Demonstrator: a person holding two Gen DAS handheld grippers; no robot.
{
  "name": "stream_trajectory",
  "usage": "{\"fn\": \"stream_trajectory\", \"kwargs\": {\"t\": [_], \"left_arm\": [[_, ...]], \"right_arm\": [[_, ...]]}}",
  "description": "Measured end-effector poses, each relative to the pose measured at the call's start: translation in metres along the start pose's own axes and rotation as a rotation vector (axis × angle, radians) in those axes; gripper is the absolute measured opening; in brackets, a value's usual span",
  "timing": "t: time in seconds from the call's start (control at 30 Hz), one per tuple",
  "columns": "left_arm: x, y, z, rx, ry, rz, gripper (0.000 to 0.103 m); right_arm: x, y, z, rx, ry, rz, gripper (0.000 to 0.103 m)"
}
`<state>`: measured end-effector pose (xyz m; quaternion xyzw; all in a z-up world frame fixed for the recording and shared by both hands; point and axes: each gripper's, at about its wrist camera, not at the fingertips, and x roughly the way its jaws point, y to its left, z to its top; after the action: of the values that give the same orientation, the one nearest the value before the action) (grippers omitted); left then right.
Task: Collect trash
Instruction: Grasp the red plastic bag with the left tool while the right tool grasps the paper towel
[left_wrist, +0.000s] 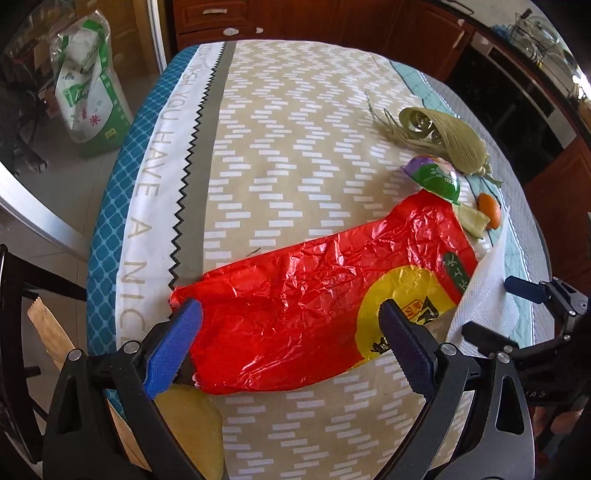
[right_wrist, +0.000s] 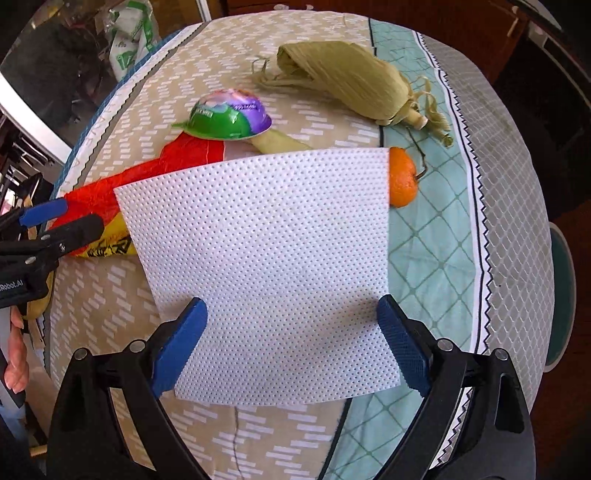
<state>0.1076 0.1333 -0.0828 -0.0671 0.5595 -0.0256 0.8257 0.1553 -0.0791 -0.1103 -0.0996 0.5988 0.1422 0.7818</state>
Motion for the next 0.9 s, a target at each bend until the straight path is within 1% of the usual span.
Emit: {"fn": "stream_trajectory", "kwargs": {"t": [0.07, 0.23, 0.27, 0.33, 0.37, 0.4, 0.43, 0.47, 0.5, 0.57, 0.6, 0.67, 0.73, 0.83, 0.9], "left_arm": [[0.000, 0.001, 0.000, 0.000, 0.001, -0.008, 0.097], [0.000, 0.001, 0.000, 0.009, 0.003, -0.009, 0.099], [0.000, 0.000, 0.001, 0.012, 0.003, -0.010, 0.099], [-0.003, -0.001, 0.000, 0.025, 0.007, -0.027, 0.099], [-0.004, -0.002, 0.000, 0.036, 0.008, -0.035, 0.099], [-0.006, -0.004, -0.001, 0.052, 0.008, -0.041, 0.099], [-0.007, -0.007, -0.002, 0.071, 0.010, -0.047, 0.099], [-0.008, -0.010, -0.003, 0.095, 0.014, -0.051, 0.099], [-0.008, -0.013, -0.005, 0.117, 0.019, -0.053, 0.099], [-0.006, -0.020, -0.008, 0.164, 0.030, -0.052, 0.099], [-0.004, -0.024, -0.009, 0.188, 0.036, -0.047, 0.099], [0.001, -0.032, -0.010, 0.234, 0.042, -0.021, 0.099], [0.007, -0.040, -0.008, 0.275, 0.047, 0.009, 0.099], [0.014, -0.048, -0.004, 0.313, 0.035, 0.055, 0.099], [0.017, -0.051, -0.002, 0.326, 0.025, 0.056, 0.099]], "right_arm": [[0.003, 0.009, -0.002, -0.036, -0.022, -0.035, 0.096], [0.001, 0.009, -0.009, -0.046, -0.077, -0.020, 0.096], [0.000, 0.007, -0.011, -0.046, -0.081, -0.017, 0.094], [-0.004, 0.009, -0.015, -0.059, -0.089, -0.013, 0.086], [-0.007, 0.011, -0.017, -0.076, -0.092, -0.006, 0.075], [-0.011, 0.016, -0.020, -0.091, -0.096, 0.001, 0.060], [-0.014, 0.020, -0.022, -0.108, -0.100, 0.010, 0.051], [-0.016, 0.024, -0.025, -0.120, -0.101, 0.019, 0.032], [-0.020, 0.024, -0.025, -0.123, -0.097, 0.027, 0.017], [-0.021, 0.021, -0.024, -0.102, -0.083, 0.062, 0.009], [-0.019, 0.019, -0.021, -0.084, -0.077, 0.079, 0.006], [-0.019, 0.008, -0.019, -0.035, -0.064, 0.126, 0.004], [-0.020, -0.006, -0.019, 0.027, -0.056, 0.170, 0.003], [-0.025, -0.022, -0.019, 0.089, -0.067, 0.211, 0.003], [-0.030, -0.031, -0.021, 0.120, -0.076, 0.231, 0.003]]}}
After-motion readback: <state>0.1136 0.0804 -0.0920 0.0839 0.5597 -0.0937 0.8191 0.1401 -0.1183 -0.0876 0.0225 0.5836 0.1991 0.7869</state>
